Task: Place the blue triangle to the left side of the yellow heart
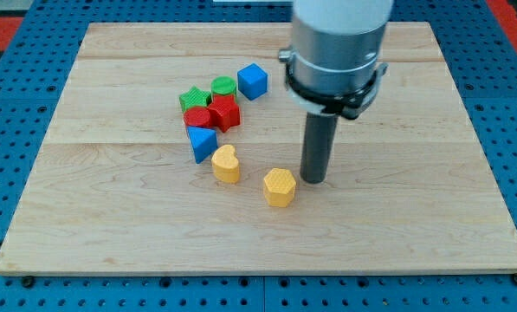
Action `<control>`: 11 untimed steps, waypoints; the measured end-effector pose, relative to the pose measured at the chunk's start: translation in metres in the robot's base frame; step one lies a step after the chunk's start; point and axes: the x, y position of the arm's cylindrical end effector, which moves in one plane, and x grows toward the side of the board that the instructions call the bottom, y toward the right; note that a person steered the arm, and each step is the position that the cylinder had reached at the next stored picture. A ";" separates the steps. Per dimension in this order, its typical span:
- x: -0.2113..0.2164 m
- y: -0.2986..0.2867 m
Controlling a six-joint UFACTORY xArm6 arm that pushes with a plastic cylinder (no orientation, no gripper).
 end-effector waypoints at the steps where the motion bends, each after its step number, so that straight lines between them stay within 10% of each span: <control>1: 0.011 -0.022; 3: 0.032 -0.058; 8: -0.081 -0.169; 11: -0.034 -0.159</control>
